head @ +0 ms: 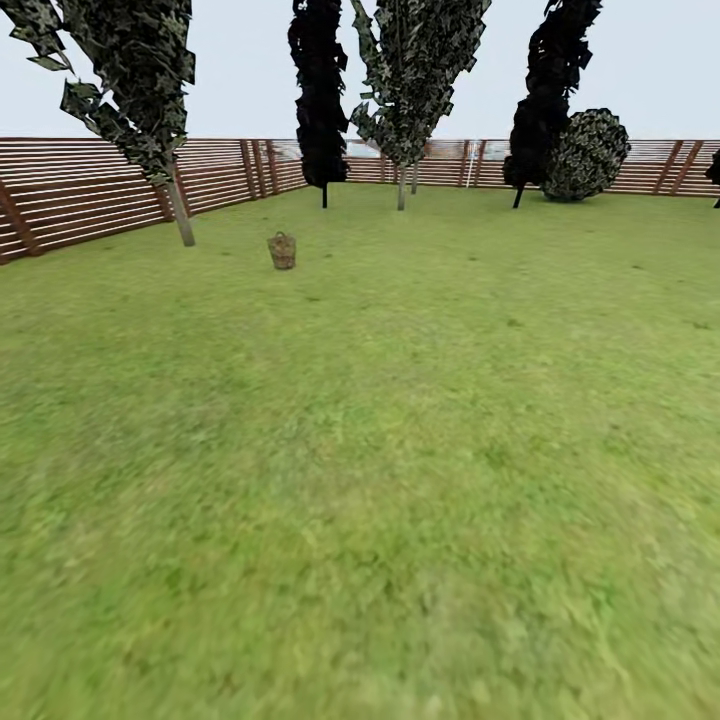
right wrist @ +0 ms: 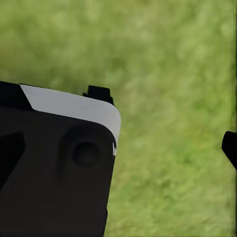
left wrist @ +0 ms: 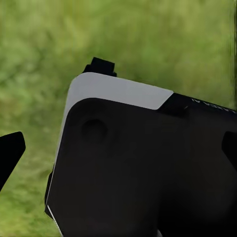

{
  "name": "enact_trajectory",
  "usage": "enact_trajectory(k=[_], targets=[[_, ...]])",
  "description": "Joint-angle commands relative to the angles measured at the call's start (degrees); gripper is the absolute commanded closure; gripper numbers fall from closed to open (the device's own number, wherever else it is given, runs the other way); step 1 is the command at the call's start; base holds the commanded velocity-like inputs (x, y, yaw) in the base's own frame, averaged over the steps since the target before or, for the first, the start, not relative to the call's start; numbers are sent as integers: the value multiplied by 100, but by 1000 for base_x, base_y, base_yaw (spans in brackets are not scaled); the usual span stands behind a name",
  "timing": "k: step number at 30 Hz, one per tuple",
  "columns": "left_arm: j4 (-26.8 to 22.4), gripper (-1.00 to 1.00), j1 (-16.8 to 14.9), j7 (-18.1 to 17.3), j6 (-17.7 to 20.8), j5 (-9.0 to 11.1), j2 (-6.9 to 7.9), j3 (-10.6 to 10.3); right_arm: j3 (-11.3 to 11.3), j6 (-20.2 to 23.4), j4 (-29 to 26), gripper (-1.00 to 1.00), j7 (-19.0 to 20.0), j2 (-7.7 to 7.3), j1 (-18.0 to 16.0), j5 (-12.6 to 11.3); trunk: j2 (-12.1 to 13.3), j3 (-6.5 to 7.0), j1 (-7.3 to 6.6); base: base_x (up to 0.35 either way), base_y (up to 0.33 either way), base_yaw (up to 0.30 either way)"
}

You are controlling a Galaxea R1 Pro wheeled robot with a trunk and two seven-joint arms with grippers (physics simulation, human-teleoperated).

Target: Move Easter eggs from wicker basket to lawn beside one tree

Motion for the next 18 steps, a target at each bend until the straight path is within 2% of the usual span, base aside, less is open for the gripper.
enact_trajectory(k=[1, 18], targets=[[9, -100, -6, -1, 9, 22, 2, 15, 24, -9, 11, -100, -35, 2, -5, 51, -3, -5, 3, 324, -93, 0], [9, -100, -6, -1, 7, 22, -7, 15, 24, -9, 16, -100, -35, 2, -5, 54, -3, -5, 3, 324, -92, 0]])
